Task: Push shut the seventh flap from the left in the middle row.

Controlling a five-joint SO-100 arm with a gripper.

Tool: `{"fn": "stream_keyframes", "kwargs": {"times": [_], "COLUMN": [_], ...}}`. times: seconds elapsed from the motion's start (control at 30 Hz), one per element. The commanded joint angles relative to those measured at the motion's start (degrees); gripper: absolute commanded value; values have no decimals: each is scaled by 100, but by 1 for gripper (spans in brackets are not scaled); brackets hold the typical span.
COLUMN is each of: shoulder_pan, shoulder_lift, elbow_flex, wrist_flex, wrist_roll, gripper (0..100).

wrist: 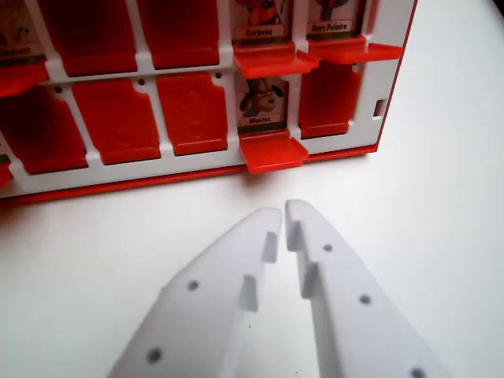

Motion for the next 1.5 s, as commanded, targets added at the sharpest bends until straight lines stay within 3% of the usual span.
{"fn": "stream_keyframes", "kwargs": {"times": [0.0,0.4,0.57,1.27,1.47], "shoulder_pan": [53,53,9,0,-70], "shoulder_lift": [-141,-993,-1397,-2786,-3015], "elbow_flex": [-782,-1143,-1512,-3129,-3858], "wrist_flex": [-158,-448,-457,-413,-229], "wrist_roll": [0,18,88,44,185], "gripper": [0,0,0,0,0]}}
